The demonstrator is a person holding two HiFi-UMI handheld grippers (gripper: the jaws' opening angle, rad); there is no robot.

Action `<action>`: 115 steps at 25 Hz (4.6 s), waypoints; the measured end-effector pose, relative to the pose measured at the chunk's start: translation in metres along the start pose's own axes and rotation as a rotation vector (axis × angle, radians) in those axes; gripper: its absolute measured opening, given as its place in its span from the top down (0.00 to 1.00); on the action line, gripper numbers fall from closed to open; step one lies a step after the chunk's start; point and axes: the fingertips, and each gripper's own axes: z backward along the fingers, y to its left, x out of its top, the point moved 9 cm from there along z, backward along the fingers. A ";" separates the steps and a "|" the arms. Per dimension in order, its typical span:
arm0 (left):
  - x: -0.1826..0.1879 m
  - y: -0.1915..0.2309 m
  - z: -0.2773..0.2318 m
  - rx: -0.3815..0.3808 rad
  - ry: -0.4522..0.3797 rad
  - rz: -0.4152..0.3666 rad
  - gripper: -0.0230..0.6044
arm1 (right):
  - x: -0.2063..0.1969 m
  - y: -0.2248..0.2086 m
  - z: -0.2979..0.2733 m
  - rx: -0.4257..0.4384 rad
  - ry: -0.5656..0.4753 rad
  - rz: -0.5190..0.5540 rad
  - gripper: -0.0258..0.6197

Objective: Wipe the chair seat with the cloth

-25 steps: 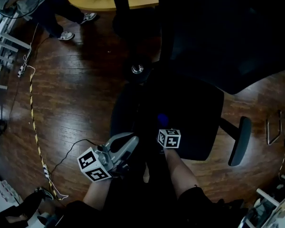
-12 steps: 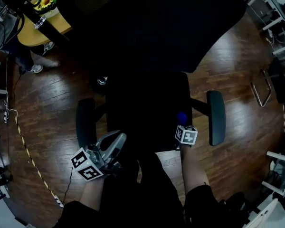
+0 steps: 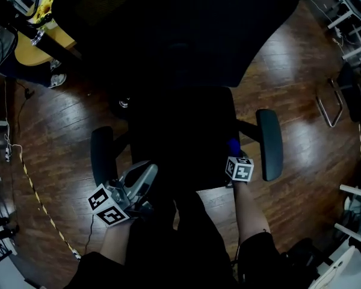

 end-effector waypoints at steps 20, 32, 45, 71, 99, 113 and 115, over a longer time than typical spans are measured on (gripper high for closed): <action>0.024 0.006 0.132 0.264 -0.294 -0.017 0.98 | -0.070 0.342 -0.040 0.675 0.232 0.266 0.91; 0.029 0.010 0.115 0.215 -0.259 -0.017 0.98 | -0.082 0.303 -0.042 0.668 0.216 0.363 0.91; 0.010 -0.002 -0.003 -0.007 -0.047 -0.013 0.98 | -0.055 0.096 -0.001 0.276 0.144 0.176 0.91; 0.029 0.043 0.031 0.081 -0.154 0.040 0.98 | 0.111 0.176 -0.107 0.332 -0.029 0.191 0.91; 0.029 0.066 0.015 0.098 -0.135 0.109 0.98 | 0.165 0.132 -0.154 0.189 0.026 0.228 0.91; 0.020 0.047 -0.008 0.100 -0.108 0.069 0.98 | 0.169 0.026 -0.137 0.082 0.001 0.036 0.91; 0.019 0.044 0.001 0.106 -0.131 0.066 0.98 | 0.173 0.027 -0.134 0.061 -0.006 0.055 0.91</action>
